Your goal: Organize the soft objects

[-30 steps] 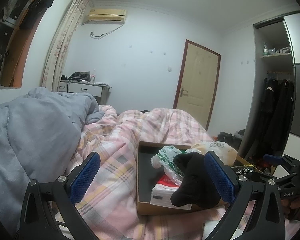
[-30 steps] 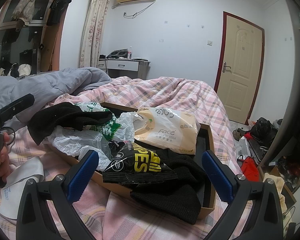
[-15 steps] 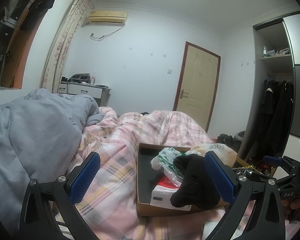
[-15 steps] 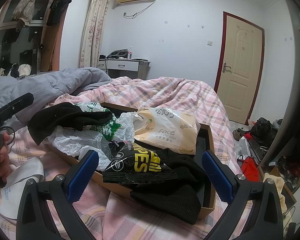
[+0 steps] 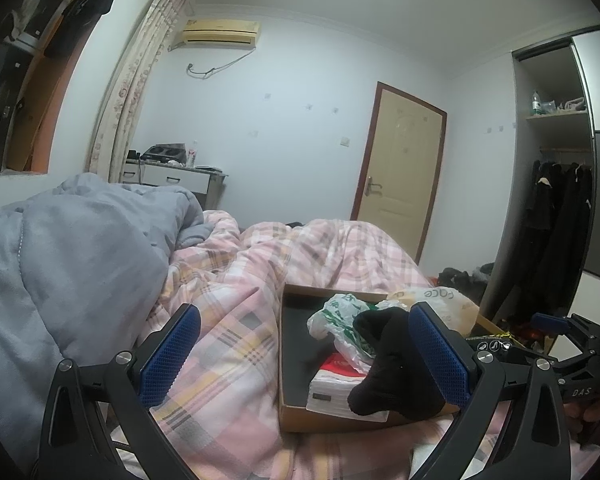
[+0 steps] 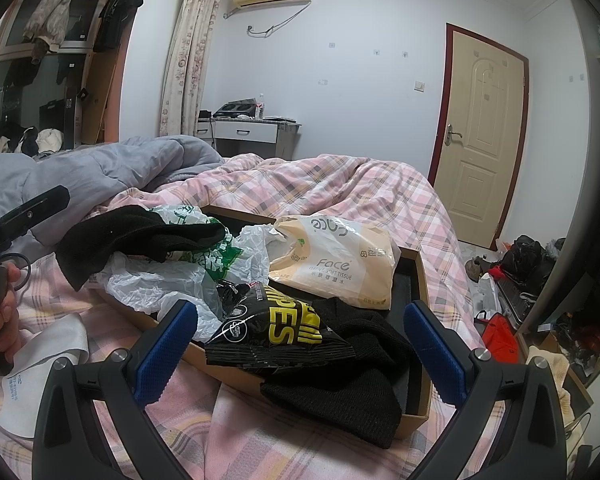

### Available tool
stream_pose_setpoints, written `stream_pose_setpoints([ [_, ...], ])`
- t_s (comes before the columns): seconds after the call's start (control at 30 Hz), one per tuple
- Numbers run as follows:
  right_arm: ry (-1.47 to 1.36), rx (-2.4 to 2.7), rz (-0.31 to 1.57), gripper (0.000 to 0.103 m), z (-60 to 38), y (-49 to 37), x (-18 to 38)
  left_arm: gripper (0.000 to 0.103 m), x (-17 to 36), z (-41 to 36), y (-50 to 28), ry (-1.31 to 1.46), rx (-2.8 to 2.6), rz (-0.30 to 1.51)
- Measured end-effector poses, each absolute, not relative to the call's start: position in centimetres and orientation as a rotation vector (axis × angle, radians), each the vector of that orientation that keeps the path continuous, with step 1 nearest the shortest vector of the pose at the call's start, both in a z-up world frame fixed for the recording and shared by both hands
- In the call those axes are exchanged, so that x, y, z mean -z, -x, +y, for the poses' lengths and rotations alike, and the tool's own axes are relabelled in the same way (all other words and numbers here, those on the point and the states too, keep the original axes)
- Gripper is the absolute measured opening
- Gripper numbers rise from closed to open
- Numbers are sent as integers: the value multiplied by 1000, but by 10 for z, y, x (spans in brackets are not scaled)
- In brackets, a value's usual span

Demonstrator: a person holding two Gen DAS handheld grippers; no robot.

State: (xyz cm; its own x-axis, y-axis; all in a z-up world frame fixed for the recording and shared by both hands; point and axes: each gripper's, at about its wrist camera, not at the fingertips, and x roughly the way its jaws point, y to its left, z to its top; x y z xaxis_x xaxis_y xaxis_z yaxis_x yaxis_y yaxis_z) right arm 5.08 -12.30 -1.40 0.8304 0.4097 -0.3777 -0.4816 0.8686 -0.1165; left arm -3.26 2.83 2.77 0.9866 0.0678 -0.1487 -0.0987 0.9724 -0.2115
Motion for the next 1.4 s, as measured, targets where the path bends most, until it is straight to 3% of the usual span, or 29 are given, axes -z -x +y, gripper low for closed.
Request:
stream_pose_setpoints([
  [1.4,213,-475,351,102,-122,-50,14,103,-29,21,33,183,-62,139],
])
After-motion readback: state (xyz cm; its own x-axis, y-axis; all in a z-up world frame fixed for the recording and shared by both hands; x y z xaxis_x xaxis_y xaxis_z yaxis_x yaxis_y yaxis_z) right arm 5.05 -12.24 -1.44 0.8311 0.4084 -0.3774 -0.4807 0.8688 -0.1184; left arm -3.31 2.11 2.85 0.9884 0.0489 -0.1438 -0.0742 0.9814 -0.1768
